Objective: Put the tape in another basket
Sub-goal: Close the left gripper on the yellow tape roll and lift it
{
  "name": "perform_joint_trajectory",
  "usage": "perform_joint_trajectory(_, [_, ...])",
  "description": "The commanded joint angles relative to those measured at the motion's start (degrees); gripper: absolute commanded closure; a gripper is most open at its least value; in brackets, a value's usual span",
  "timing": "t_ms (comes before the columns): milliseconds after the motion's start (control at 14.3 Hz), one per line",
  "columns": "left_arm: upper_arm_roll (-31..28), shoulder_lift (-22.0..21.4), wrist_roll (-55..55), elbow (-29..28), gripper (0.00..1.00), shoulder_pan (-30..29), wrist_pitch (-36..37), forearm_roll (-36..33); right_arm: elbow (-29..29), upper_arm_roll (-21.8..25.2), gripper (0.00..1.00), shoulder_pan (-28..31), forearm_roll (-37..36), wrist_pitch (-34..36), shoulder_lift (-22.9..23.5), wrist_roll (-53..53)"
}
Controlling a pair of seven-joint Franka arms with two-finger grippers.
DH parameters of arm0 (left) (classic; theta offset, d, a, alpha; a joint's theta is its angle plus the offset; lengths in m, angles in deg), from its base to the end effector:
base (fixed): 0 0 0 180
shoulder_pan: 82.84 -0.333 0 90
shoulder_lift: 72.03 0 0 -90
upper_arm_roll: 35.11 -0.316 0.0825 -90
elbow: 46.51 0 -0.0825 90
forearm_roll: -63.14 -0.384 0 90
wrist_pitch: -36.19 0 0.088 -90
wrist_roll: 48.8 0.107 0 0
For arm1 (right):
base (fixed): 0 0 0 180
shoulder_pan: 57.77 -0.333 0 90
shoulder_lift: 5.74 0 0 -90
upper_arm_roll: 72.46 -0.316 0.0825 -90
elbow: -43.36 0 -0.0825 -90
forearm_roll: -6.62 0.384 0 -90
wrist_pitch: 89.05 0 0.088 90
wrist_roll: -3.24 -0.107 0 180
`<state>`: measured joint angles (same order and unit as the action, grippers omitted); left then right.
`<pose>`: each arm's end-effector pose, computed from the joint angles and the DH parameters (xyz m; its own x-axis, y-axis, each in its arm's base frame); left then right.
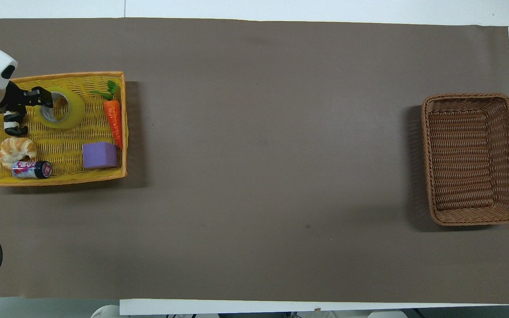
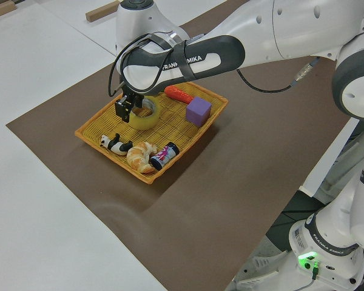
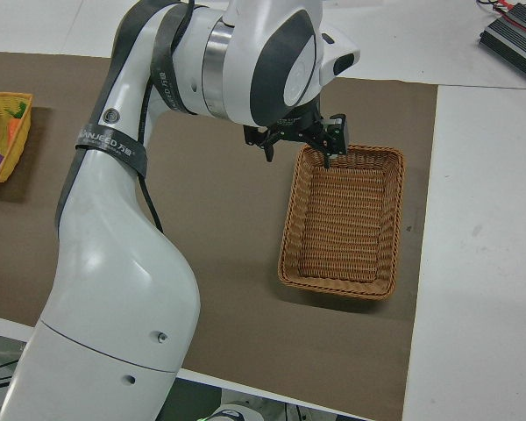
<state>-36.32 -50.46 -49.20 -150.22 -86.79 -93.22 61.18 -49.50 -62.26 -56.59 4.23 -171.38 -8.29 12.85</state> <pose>0.6469 0.0583 0.3418 0.9947 0.0730 0.0719 0.0757 -0.9965 -0.0352 0.5136 -0.1105 0.6143 0.9891 -0.0332 -0.1431 -0.0321 -0.9994 0.0101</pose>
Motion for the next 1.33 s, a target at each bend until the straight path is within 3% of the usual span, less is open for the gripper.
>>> perform_joint_trajectory(0, [0.1, 1.5, 4.9, -0.4, 0.26, -0.9, -2.9, -0.1, -1.4, -0.4, 0.01, 0.8, 1.3, -0.7, -1.1, 1.2])
perform_joint_trajectory(209, [0.2, 2.4, 4.8, -2.3, 0.34, 0.0, -5.8, -0.1, -1.4, -0.4, 0.01, 0.8, 1.3, -0.7, -1.1, 1.2])
perform_joint_trajectory(279, [0.2, 2.5, 4.7, -2.3, 0.44, 0.1, -5.3, -0.1, -1.4, -0.4, 0.01, 0.8, 1.3, -0.7, -1.1, 1.1])
perform_joint_trajectory(419, [0.2, 2.4, 4.9, -2.4, 0.93, 0.1, -4.8, 0.0, -1.4, -0.4, 0.01, 0.8, 1.3, -0.7, -1.1, 1.1])
perform_joint_trajectory(488, [0.3, 2.4, 5.0, -2.4, 1.0, 0.0, -4.9, 0.0, -1.4, -0.4, 0.01, 0.8, 1.3, -0.7, -1.1, 1.2])
perform_joint_trajectory(767, [0.4, 2.4, 4.9, 0.6, 1.0, 0.1, -1.8, 0.4, -1.4, -0.4, 0.01, 0.8, 1.3, -0.7, -1.1, 1.1])
perform_joint_trajectory(977, [0.5, 2.4, 4.4, 9.5, 1.0, 1.1, 7.0, 3.0, -1.4, -0.4, 0.01, 0.8, 1.3, -0.7, -1.1, 1.1])
perform_joint_trajectory(1256, [0.6, -0.5, -6.1, 14.9, 1.0, 7.8, 18.5, 8.7, -1.4, -0.4, 0.01, 0.8, 1.3, -0.7, -1.1, 1.1])
